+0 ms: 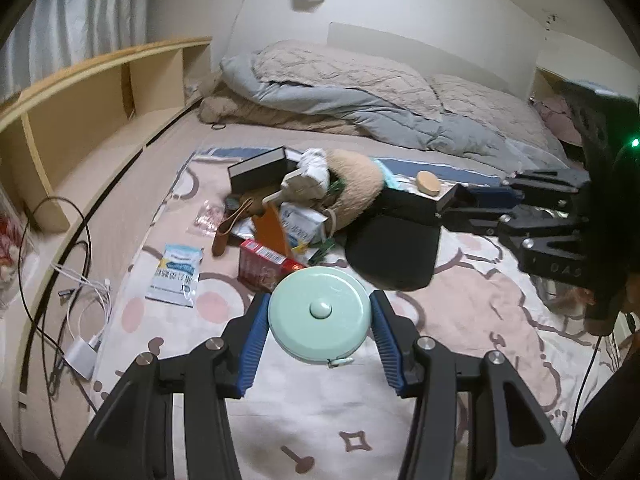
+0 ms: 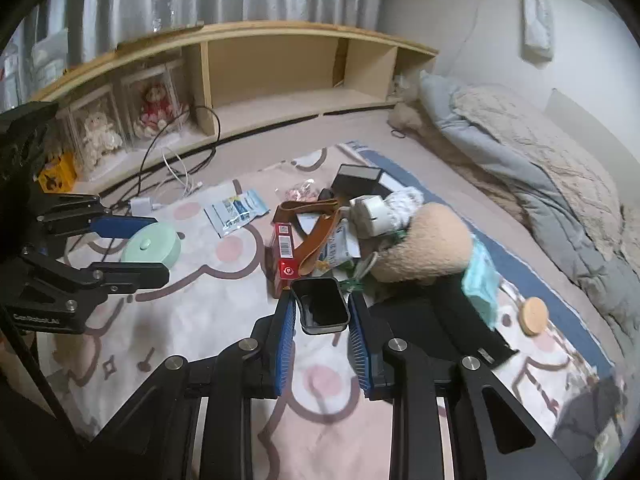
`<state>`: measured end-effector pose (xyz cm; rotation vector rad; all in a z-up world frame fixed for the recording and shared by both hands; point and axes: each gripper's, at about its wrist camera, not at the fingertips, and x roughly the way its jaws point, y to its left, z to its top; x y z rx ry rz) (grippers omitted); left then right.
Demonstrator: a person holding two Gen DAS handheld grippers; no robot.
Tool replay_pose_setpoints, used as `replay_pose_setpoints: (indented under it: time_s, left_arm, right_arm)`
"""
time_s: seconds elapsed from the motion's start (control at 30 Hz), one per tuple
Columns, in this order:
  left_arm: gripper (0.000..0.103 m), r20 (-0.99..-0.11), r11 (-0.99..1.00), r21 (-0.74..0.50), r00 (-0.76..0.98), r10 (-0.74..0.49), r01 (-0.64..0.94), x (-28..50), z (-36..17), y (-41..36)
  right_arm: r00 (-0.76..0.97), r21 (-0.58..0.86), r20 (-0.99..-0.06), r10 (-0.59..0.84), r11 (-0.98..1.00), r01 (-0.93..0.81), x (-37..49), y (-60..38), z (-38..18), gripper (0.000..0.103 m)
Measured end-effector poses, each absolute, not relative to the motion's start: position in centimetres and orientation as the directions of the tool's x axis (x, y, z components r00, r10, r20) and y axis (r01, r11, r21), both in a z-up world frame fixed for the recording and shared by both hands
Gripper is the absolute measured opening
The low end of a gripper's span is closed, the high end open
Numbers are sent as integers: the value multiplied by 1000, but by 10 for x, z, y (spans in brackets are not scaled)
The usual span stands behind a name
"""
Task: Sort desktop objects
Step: 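Carry the tape measure and black case toward the clear plastic box with both tools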
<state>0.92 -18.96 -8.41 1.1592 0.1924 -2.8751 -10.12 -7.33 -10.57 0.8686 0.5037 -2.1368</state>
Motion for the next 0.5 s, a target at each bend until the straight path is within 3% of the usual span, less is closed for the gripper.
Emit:
replay_pose_setpoints:
  time_s: [0.5]
  left_arm:
    - [50,-675,-996,-86,-735,65,-10,4,-28,-132]
  right_arm:
    - [-562,-79,-654,-507,-693,717,-62,5,-41,27]
